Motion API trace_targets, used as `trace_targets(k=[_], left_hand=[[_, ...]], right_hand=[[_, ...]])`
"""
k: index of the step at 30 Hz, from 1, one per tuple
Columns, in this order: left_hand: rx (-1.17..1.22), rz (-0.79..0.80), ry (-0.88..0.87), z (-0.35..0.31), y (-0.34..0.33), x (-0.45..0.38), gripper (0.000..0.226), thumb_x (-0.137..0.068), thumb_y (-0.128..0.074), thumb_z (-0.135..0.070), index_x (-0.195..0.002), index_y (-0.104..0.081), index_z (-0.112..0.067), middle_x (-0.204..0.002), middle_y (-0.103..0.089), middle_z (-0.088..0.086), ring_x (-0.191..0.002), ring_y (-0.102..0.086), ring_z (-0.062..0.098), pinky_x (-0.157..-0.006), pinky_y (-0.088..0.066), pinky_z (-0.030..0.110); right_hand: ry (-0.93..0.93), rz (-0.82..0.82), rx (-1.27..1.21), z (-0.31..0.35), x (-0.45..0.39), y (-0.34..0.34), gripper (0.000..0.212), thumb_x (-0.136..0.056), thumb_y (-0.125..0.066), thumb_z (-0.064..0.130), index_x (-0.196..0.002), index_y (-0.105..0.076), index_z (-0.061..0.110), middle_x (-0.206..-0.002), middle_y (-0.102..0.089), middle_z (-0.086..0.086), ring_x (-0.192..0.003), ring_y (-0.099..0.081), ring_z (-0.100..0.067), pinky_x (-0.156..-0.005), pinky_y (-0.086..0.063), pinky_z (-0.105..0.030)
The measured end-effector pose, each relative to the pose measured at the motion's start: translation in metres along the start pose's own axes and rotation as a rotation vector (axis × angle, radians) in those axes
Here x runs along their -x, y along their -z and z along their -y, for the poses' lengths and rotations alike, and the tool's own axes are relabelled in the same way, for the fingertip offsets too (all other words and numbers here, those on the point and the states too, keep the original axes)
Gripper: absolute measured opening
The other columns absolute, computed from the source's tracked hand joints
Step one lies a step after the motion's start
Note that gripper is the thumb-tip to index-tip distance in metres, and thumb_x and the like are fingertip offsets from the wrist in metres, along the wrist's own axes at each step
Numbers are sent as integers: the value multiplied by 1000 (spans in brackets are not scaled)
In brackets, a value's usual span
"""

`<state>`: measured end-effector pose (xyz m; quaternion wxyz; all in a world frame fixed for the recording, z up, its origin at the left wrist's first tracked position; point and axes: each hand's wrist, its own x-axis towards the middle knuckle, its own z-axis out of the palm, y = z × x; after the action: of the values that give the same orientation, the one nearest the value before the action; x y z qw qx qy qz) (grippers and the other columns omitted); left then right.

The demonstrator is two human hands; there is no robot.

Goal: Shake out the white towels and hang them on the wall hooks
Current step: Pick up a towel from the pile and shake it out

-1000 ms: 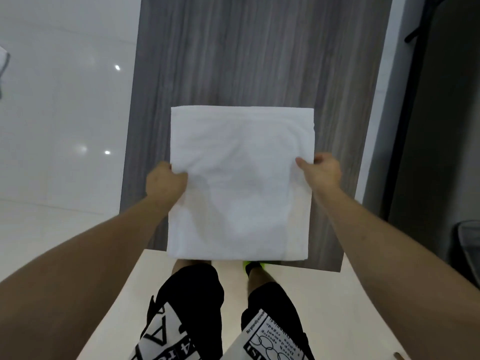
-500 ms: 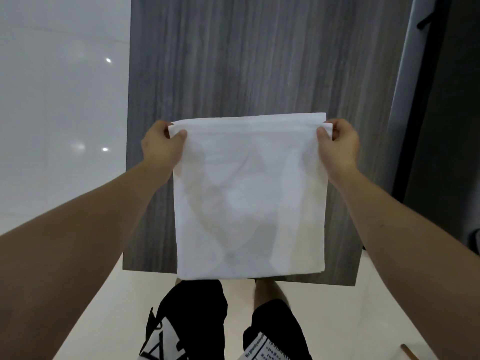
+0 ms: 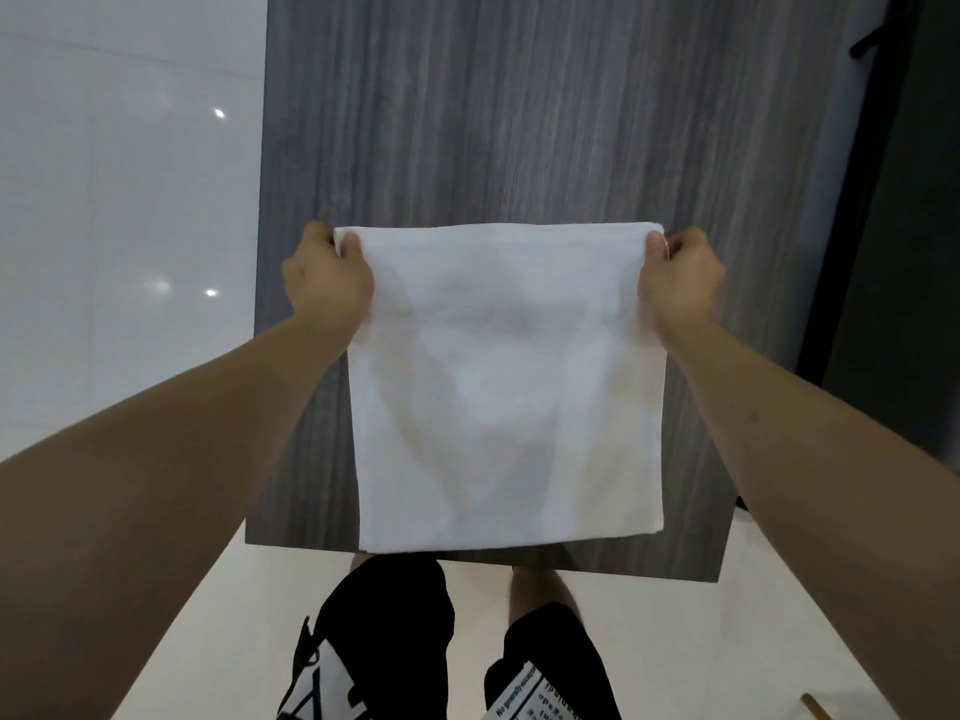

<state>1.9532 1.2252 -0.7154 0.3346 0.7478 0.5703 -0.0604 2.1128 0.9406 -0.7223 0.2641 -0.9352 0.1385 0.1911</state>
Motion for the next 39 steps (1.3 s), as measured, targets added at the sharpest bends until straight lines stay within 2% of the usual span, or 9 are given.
trace_targets(k=[6,9,12,18,22,26,29,32,39], left_hand=[[-267,-139,-352,15,-5,30,45,-95,-57,-26,-135,-44,-12,-138,-46,12,-127,-41,30,-104,-38,38],[-380,28,-612,32,-16,68,46,-95,-56,-28,-137,-46,-14,-147,-39,15,-133,-36,35,-109,-34,46],[-562,307,-775,61,-32,99,67,-94,-52,-49,-152,-31,-21,-162,-16,12,-147,-15,37,-119,-18,48],[-737,408,-800,89,-41,98,98,-87,-47,-70,-154,16,-34,-161,26,-1,-148,23,26,-121,5,48],[-711,312,-768,91,-45,140,85,-95,-47,-55,-157,1,-24,-165,9,5,-151,11,29,-122,-1,47],[-424,306,-1011,130,-43,213,38,-90,-59,-29,-121,-62,-8,-124,-59,15,-113,-56,35,-97,-43,46],[-455,322,-992,175,-50,252,49,-79,-66,-35,-116,-62,-4,-116,-59,14,-105,-55,36,-95,-42,46],[-724,334,-938,205,-63,279,76,-72,-72,-43,-132,-51,-2,-131,-51,18,-120,-46,38,-110,-31,50],[-756,228,-935,193,-69,289,22,-73,-57,-2,-94,-59,-8,-85,-57,11,-77,-54,33,-70,-41,42]], right_hand=[[324,-274,226,-4,55,-4,38,-96,-55,31,-126,-54,8,-129,-52,-14,-118,-49,-29,-99,-40,-35],[610,-40,330,-24,106,-20,44,-99,-52,28,-136,-51,4,-145,-42,-24,-135,-38,-40,-113,-31,-43],[672,308,659,-57,124,-35,69,-102,-31,52,-158,-8,19,-165,3,-14,-152,3,-32,-123,-8,-46],[493,263,713,-82,92,-23,84,-94,-22,71,-156,12,26,-164,18,-5,-151,16,-24,-121,5,-48],[598,206,586,-98,152,-24,72,-102,-33,49,-157,-8,11,-165,1,-12,-152,3,-29,-124,-7,-44],[990,500,720,-160,228,-30,84,-95,-38,60,-156,-18,6,-164,0,-17,-152,3,-34,-121,-9,-56],[1067,498,925,-194,244,-36,116,-78,-58,71,-156,-7,3,-162,11,-24,-149,11,-43,-115,-7,-66],[1070,424,938,-207,252,-42,94,-88,-59,32,-156,-1,5,-161,13,-24,-148,13,-44,-115,-3,-67],[964,485,817,-226,279,-27,74,-87,-42,7,-156,-17,15,-166,-4,-6,-152,3,-30,-122,-3,-51]])
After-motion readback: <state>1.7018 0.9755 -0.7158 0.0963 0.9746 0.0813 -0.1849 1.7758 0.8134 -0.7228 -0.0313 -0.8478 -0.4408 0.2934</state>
